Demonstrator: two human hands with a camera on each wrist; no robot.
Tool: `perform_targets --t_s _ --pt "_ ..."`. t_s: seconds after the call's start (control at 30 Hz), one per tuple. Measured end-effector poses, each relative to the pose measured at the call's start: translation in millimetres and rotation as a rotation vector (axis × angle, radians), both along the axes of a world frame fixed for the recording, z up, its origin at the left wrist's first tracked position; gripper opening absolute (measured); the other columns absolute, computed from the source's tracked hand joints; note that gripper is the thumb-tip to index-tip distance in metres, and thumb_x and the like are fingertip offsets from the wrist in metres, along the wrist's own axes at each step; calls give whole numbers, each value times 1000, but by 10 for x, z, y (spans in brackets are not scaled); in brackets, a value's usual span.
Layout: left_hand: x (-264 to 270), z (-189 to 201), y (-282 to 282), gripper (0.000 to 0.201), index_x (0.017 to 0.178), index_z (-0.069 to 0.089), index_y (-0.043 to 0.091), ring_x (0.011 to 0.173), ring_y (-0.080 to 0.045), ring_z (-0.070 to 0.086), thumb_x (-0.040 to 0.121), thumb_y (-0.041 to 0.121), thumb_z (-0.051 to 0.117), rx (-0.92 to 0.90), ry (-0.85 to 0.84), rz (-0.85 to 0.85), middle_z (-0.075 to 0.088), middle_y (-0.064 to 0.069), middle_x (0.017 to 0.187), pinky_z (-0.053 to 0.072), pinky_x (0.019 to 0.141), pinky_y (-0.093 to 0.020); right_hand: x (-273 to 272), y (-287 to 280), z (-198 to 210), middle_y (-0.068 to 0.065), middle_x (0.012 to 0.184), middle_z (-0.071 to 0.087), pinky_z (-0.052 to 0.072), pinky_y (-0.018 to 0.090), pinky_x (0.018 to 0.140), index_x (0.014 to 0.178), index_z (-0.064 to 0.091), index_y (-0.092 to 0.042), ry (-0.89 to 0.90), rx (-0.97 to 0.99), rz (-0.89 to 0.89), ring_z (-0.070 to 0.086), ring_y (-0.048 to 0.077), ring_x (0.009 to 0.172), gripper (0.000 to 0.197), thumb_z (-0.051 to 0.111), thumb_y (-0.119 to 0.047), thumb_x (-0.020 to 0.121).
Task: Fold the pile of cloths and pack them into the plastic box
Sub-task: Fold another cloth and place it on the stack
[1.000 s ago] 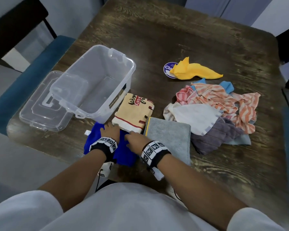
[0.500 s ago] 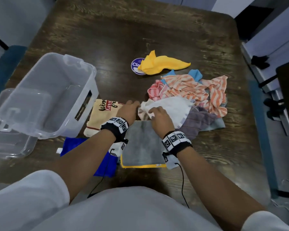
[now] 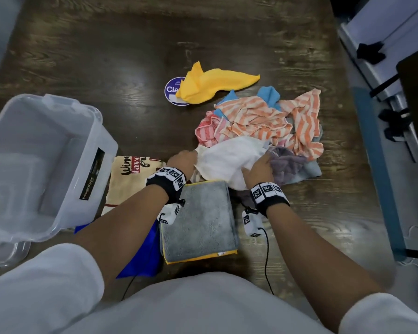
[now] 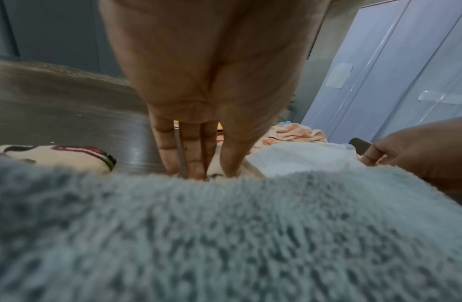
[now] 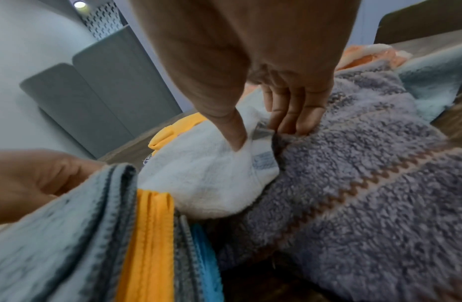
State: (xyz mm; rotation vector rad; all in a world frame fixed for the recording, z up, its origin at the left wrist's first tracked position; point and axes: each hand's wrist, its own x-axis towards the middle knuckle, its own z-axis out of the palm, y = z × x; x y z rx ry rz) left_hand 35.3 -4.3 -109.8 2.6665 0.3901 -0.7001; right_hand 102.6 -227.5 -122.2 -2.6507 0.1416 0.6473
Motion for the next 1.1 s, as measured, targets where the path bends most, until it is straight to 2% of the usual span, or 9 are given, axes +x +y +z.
perform_targets --t_s 0.17,0.37,0.5,0.6,0.7,0.77,0.83,0.97,1.1 --pt "62 122 -69 22 115 60 8 111 -37 59 101 15 46 -15 -76 105 63 -17 119 47 85 -42 70 -80 -45 25 134 56 55 43 90 141 32 2 97 68 19 60 41 118 61 65 -20 94" --pt "33 319 -75 18 103 60 5 100 -36 57 98 21 54 -182 -321 219 51 -17 116 39 76 -34 83 -131 149 22 126 60 44 34 78 132 44 0 64 157 0 61 38 111 46 58 -29 99" --pt "72 752 -134 27 82 50 13 87 -31 55 103 30 51 -281 -535 220 51 -7 92 38 72 -36 83 -143 497 17 104 63 42 29 66 112 43 -10 -75 319 -47 61 28 82 22 58 -16 96" --pt "78 1152 -174 36 77 41 13 71 -24 48 106 36 45 -346 -647 279 44 1 67 25 61 -34 78 -71 933 12 104 63 43 26 61 129 46 -14 -230 516 -102 60 22 77 36 52 -10 94" --pt "54 1492 -159 36 75 37 17 59 -10 42 107 34 42 -434 -806 342 40 4 63 25 58 -35 112 64 1420 6 108 64 48 30 75 121 59 -16 -375 700 -69 62 23 91 33 50 -7 90" --pt "40 1699 -123 35 76 36 19 58 -5 40 107 33 41 -491 -891 387 39 6 66 30 60 -34 106 168 1765 6 93 66 52 35 69 109 65 -13 -427 854 -92 63 16 78 29 48 -3 87" --pt "13 1886 -80 33 84 40 11 66 -13 42 107 35 39 -503 -968 410 43 4 71 34 64 -34 69 261 2120 4 79 62 58 36 62 107 66 -7 -448 1037 -114 60 9 62 25 47 1 91" --pt "-72 2234 8 29 88 44 10 69 -10 41 107 31 38 -491 -1106 440 45 9 74 35 66 -32 -47 368 2771 24 100 69 60 36 66 111 61 -11 -401 1373 -57 70 32 75 27 39 -1 98" --pt "-147 2585 49 30 88 44 8 62 1 38 107 30 38 -506 -1233 476 42 12 71 34 65 -28 -126 413 3132 12 110 69 61 36 73 122 56 -6 -586 1295 92 73 22 85 41 44 13 88"
